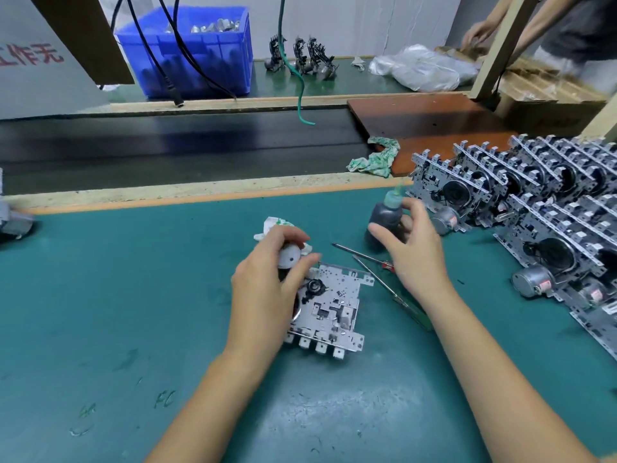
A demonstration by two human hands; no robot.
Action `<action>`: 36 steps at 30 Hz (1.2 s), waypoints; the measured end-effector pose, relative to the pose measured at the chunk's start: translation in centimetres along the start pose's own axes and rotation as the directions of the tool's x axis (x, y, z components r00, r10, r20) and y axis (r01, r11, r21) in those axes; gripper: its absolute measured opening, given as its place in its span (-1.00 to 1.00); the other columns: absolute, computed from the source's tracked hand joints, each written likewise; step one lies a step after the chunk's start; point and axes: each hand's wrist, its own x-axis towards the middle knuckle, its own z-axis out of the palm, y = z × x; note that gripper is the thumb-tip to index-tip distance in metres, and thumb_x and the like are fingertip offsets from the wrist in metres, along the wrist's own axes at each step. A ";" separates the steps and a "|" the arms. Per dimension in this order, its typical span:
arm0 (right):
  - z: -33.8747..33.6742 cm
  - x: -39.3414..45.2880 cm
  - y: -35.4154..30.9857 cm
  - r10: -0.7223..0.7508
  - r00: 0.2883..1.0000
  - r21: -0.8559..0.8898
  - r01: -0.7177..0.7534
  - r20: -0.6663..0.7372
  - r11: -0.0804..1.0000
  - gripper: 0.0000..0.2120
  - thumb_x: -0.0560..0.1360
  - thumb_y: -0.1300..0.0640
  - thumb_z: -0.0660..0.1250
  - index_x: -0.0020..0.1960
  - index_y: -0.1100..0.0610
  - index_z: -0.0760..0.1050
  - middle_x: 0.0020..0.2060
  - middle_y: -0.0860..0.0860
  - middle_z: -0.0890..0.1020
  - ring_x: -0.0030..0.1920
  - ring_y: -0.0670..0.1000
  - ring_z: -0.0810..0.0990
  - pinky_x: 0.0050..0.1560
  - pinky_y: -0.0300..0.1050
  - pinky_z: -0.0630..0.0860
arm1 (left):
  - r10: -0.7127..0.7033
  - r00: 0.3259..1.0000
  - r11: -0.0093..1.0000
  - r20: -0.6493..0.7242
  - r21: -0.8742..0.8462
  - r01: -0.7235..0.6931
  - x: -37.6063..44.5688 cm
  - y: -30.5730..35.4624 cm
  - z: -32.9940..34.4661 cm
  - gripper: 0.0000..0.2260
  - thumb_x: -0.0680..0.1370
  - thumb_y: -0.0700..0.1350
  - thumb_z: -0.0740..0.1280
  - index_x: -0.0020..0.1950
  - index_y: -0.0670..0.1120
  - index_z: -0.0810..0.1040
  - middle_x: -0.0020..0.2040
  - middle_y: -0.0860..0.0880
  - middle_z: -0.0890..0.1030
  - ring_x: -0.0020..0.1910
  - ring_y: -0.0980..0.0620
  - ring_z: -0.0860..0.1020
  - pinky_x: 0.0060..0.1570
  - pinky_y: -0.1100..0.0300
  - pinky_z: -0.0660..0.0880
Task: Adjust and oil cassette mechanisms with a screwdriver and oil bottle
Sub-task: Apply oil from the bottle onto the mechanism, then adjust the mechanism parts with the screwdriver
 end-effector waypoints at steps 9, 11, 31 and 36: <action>-1.2 -1.5 -2.1 -0.210 0.936 -0.145 0.175 -0.283 0.974 -0.64 0.43 0.05 0.43 0.13 0.02 0.35 -0.03 -0.05 0.47 -0.04 0.00 0.44 0.01 0.05 0.44 | -0.172 0.969 0.949 0.175 0.293 0.116 0.9 -1.4 -1.8 -0.61 0.21 0.37 0.42 -0.08 0.21 0.50 -0.18 0.26 0.57 -0.12 0.17 0.51 -0.15 0.13 0.45; -2.0 -2.7 -3.7 -0.299 0.941 -0.076 0.290 -0.161 0.954 -0.72 0.40 -0.08 0.38 0.04 -0.06 0.39 -0.11 -0.13 0.51 -0.12 -0.07 0.48 -0.06 -0.08 0.46 | -0.202 0.914 0.954 0.353 0.281 0.102 1.6 -2.2 -2.8 -0.59 0.19 0.39 0.45 -0.12 0.20 0.54 -0.18 0.23 0.59 -0.12 0.17 0.52 -0.13 0.15 0.45; -0.4 -5.1 -6.2 -0.095 0.414 0.167 -0.141 0.905 0.976 -0.34 0.08 -0.21 0.56 0.13 -0.06 0.52 0.07 -0.21 0.63 0.13 -0.17 0.56 0.16 -0.28 0.47 | -0.060 0.644 0.401 0.763 -0.572 0.716 0.8 -2.6 -2.6 -0.12 0.13 0.54 0.33 0.13 -0.13 0.65 0.12 -0.21 0.63 0.12 -0.12 0.60 0.21 -0.04 0.48; 0.5 -6.5 -5.8 -0.279 0.366 0.411 -0.356 0.888 0.839 -0.77 0.33 -0.17 0.43 -0.05 -0.15 0.59 -0.07 -0.22 0.61 0.00 -0.33 0.52 0.12 -0.44 0.39 | 0.091 0.591 0.071 0.801 -0.597 0.799 -0.5 -1.4 -1.2 -0.02 0.30 0.57 0.08 0.38 -0.18 0.45 0.19 -0.48 0.41 0.23 -0.20 0.50 -0.32 0.35 0.11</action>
